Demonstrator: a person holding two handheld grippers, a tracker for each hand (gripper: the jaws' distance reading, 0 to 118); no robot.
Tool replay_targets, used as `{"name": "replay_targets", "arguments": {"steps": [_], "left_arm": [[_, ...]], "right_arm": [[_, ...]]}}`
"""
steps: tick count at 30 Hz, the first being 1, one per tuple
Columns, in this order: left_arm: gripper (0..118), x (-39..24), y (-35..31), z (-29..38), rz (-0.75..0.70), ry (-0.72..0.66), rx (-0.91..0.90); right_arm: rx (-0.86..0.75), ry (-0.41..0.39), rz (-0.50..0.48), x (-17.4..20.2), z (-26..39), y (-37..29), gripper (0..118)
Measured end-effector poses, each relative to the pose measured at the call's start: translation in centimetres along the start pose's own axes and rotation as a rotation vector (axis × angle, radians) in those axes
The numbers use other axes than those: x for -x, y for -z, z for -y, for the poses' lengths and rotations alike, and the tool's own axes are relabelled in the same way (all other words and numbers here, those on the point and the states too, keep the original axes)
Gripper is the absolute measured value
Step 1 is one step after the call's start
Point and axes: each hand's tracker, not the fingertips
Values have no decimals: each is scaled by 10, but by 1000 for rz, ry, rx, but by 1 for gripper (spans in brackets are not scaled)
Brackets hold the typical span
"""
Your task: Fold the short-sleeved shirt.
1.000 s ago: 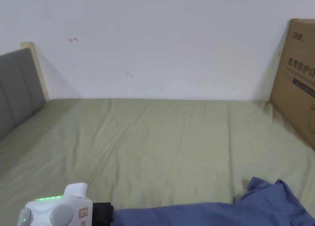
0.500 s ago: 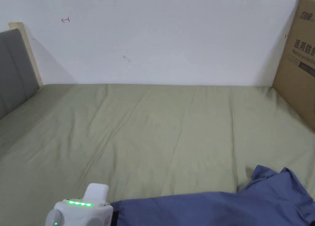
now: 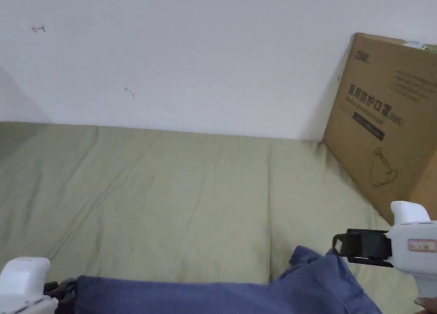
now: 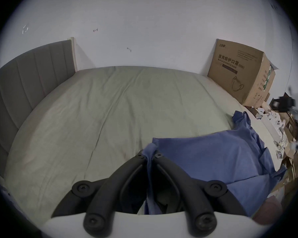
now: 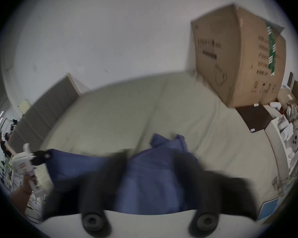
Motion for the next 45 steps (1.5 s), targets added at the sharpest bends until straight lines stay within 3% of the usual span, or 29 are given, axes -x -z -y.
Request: {"name": "replay_targets", "arguments": {"steps": [1, 8, 12, 16, 18, 21, 23, 25, 28, 31, 37, 41, 45], "left_arm": [[3, 1, -1, -2, 6, 7, -2], [3, 9, 3, 3, 12, 9, 12], [3, 10, 13, 13, 1, -13, 44], [3, 12, 22, 21, -17, -17, 93], [3, 12, 25, 23, -19, -23, 105], [3, 10, 20, 24, -26, -41, 109], [3, 8, 12, 22, -22, -63, 102], [3, 9, -1, 20, -22, -78, 90], [3, 12, -23, 14, -17, -88, 66], [3, 9, -54, -2, -18, -57, 21], [3, 1, -132, -48, -6, 4, -108], [3, -4, -181, -86, -8, 37, -186], [3, -10, -220, -126, 5, 61, -241]], "right_arm": [[115, -12, 10, 4, -5, 19, 117], [331, 1, 230, -59, -11, 143, 115], [423, 41, 254, -71, 3, 169, 108], [370, -42, 268, -53, 11, 164, 102], [363, -52, 242, -47, 12, 156, 84], [332, -86, 174, -33, 12, 142, 3], [305, -101, 137, -22, 16, 127, 3], [264, -57, 60, -17, 19, 104, 3], [121, -61, 123, -11, 17, 49, 3], [32, -8, 80, -15, 10, -17, 3], [-145, -61, 54, 4, 6, -150, 3], [-239, -16, 24, 14, 0, -214, 3], [-313, -23, 33, 21, -17, -261, 3]]}}
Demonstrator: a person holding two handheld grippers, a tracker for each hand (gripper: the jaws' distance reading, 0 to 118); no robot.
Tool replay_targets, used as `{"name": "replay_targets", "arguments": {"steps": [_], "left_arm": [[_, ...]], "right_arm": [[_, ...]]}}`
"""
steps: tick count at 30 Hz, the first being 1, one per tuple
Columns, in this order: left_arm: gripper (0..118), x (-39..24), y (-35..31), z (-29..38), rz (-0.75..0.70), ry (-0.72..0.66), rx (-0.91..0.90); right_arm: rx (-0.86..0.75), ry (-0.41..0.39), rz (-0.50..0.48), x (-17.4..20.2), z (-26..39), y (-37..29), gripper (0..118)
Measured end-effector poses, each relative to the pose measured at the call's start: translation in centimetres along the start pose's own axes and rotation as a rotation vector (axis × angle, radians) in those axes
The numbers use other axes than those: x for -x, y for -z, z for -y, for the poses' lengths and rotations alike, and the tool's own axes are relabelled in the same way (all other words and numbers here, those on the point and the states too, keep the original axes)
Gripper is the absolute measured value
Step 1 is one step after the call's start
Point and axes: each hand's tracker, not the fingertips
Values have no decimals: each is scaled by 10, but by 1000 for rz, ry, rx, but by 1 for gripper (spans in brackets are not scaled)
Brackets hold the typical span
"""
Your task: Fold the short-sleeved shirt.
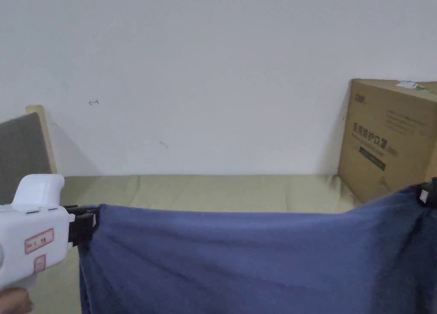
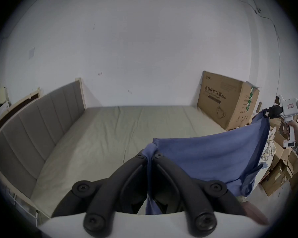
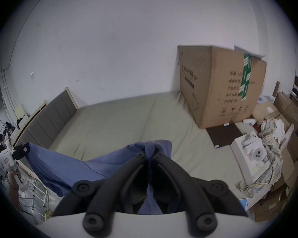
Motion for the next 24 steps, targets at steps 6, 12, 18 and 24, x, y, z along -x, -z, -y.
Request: {"name": "replay_targets", "arguments": {"steps": [6, 12, 18, 24], "left_arm": [[3, -5, -6, -57, -9, 38, -52], [3, -2, 33, -106, -15, 37, -39], [3, -4, 86, -153, -45, 83, -55], [3, 4, 139, -201, -71, 60, -101]], "right_arm": [[-113, -29, 4, 12, -69, -27, 3], [-177, -44, 42, 21, -140, -17, 3], [-223, -56, 96, 33, -197, 20, 3], [-258, -73, 147, 45, -247, 59, 3]]}}
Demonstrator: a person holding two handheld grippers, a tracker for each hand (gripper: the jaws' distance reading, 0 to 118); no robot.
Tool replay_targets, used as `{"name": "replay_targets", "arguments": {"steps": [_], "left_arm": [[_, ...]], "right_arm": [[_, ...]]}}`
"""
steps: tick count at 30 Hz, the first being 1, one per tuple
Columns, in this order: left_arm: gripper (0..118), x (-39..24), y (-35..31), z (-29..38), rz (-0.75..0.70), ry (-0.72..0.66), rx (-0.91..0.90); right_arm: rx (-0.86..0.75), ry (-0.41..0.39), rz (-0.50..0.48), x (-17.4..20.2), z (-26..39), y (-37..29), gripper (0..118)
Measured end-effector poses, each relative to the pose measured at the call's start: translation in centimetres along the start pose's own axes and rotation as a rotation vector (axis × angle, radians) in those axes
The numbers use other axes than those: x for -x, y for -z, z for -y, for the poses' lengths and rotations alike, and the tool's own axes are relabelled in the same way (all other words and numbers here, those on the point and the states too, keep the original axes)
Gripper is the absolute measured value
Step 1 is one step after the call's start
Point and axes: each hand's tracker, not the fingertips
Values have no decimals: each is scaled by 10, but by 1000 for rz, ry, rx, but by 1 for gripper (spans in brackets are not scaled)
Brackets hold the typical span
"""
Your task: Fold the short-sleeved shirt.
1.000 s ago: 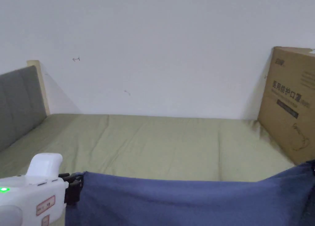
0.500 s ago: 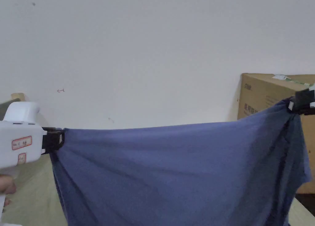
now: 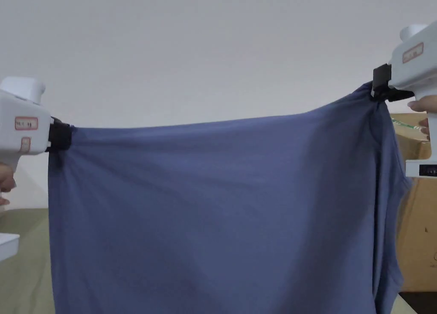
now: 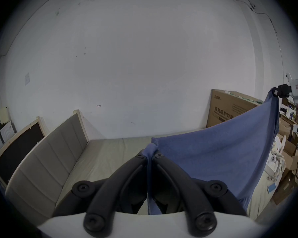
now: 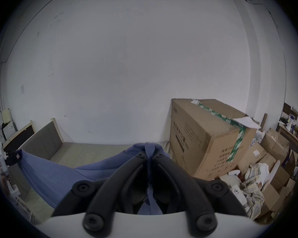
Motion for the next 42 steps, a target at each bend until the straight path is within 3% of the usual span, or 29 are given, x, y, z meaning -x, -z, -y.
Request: {"name": "replay_targets", "arguments": {"steps": [7, 12, 15, 20, 27, 34, 42], "left_arm": [[3, 10, 51, -47, -63, -38, -74], [3, 31, 101, -79, -103, -86, -117], [3, 32, 120, -66, -121, -91, -107], [3, 23, 139, 31, -107, -71, 95], [3, 4, 128, 231, -22, -113, 415], [3, -3, 39, 383, 69, -131, 643], [3, 1, -64, 444, 85, -208, 669]], "right_arm": [[-55, -49, 33, 22, -36, 44, 3], [-86, -93, 47, 41, -34, 67, 3], [-75, -91, 43, 46, -11, 88, 3], [89, 23, -3, 40, 91, 132, 3], [502, 121, -7, 10, 325, 146, 3], [742, 156, 27, -37, 488, 48, 3], [797, 173, -30, -64, 534, -71, 3]]}}
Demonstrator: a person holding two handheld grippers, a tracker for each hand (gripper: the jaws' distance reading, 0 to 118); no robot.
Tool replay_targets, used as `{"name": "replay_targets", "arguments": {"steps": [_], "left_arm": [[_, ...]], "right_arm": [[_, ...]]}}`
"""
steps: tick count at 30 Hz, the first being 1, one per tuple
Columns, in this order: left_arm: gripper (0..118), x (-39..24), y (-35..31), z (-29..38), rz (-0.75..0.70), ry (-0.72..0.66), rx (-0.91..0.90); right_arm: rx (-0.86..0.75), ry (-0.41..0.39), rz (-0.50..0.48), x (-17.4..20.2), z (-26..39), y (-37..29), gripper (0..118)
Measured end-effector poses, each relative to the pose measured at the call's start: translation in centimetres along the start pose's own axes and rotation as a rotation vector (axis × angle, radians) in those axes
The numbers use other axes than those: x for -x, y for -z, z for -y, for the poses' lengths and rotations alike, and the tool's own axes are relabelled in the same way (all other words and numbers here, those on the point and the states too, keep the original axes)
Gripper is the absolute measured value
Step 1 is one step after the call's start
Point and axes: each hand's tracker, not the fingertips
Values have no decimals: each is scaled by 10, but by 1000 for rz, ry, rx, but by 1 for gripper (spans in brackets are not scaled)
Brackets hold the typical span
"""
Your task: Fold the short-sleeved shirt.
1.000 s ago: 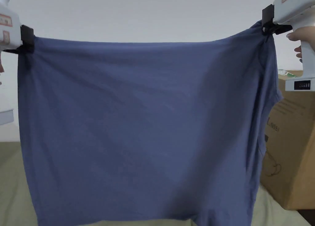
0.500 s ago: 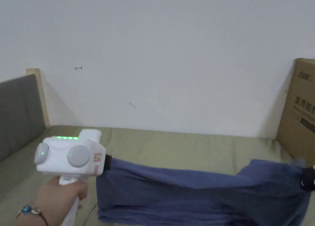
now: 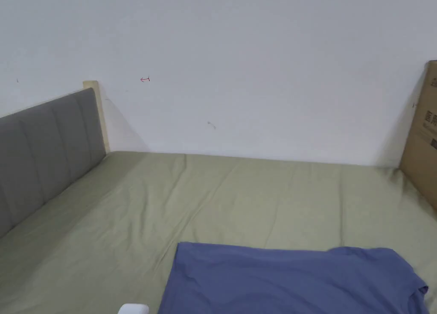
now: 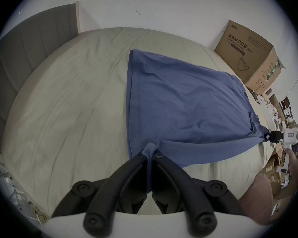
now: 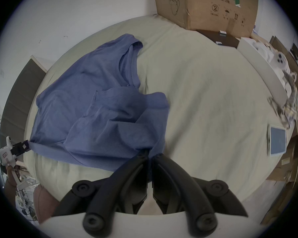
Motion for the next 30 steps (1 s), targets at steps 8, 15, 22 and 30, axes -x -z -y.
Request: {"name": "replay_targets", "arguments": {"steps": [8, 15, 22, 30], "left_arm": [[3, 9, -37, 49, 21, 31, -17], [3, 8, -52, 57, 14, 97, -21], [23, 8, -57, 57, 27, 167, -1], [115, 1, -117, 51, 143, 56, -186]], "right_arm": [[27, -94, -8, -1, 35, -29, 3], [72, -118, -32, -4, 44, -36, 3], [101, -70, -29, -5, 43, -40, 26], [-91, -99, -35, 21, 46, -96, 110]]}}
